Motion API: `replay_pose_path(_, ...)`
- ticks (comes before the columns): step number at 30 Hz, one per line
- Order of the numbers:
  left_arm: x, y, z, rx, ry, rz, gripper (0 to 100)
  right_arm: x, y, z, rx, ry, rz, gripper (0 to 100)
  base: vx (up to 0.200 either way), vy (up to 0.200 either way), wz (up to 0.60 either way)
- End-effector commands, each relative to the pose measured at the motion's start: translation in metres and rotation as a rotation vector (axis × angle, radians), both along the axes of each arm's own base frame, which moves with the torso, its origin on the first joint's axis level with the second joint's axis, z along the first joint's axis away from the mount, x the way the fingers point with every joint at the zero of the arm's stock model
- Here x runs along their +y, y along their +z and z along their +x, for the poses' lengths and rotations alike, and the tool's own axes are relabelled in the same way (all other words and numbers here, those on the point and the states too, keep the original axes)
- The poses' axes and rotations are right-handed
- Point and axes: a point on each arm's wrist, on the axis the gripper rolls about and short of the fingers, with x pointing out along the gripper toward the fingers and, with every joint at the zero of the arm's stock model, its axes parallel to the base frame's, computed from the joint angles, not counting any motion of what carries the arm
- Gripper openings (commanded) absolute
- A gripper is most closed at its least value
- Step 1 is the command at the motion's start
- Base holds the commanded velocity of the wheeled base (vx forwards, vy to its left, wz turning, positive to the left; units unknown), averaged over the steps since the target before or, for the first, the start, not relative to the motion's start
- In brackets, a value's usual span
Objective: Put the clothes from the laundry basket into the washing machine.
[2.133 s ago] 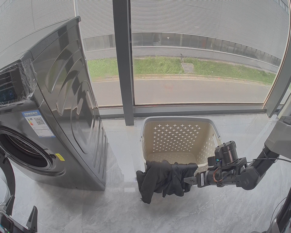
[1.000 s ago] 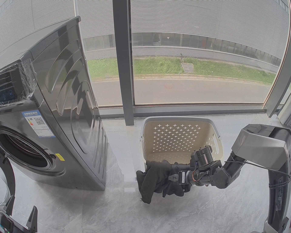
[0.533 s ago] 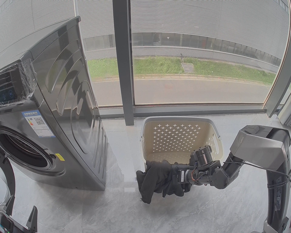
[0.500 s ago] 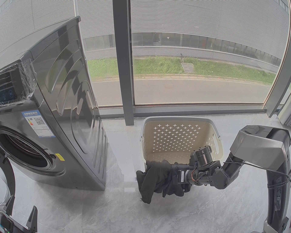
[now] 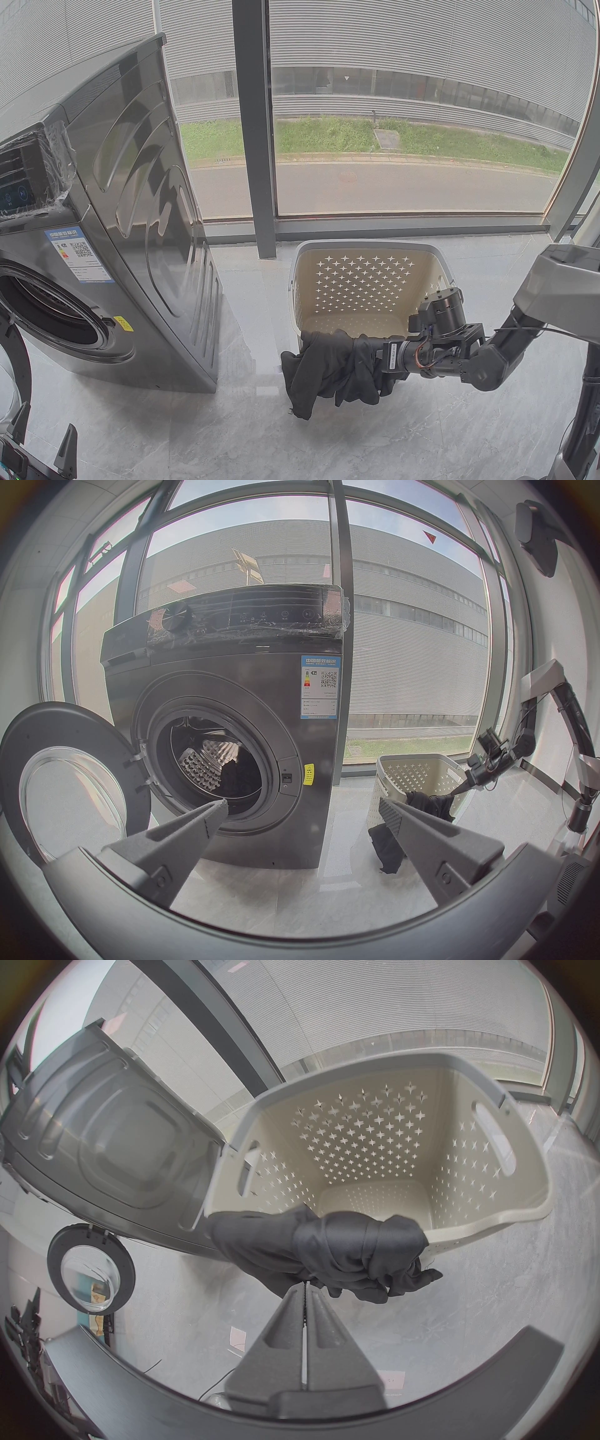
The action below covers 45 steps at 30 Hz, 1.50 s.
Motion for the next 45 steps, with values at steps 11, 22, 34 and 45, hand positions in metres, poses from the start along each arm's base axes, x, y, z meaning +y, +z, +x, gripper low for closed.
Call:
replay_pose_path(11, 0.0, -0.004, 0.0, -0.003, 0.001, 0.0, 100, -0.009, 0.003, -0.027, 0.026, 0.016, -0.027, 100, 0.0, 0.0, 0.0)
replay_pose_path(22, 0.0, -0.004, 0.0, -0.003, -0.001, 0.0, 100, 0.006, -0.048, 0.001, 0.101, 0.006, -0.061, 100, 0.0, 0.0, 0.0)
replay_pose_path(34, 0.0, -0.004, 0.0, -0.003, -0.001, 0.0, 100, 0.016, -0.057, 0.028, 0.057, -0.025, -0.059, 100, 0.0, 0.0, 0.0)
replay_pose_path(45, 0.0, -0.004, 0.0, -0.003, 0.001, 0.0, 100, 0.021, -0.059, 0.035, 0.037, -0.027, -0.041, 0, 0.0, 0.0, 0.0)
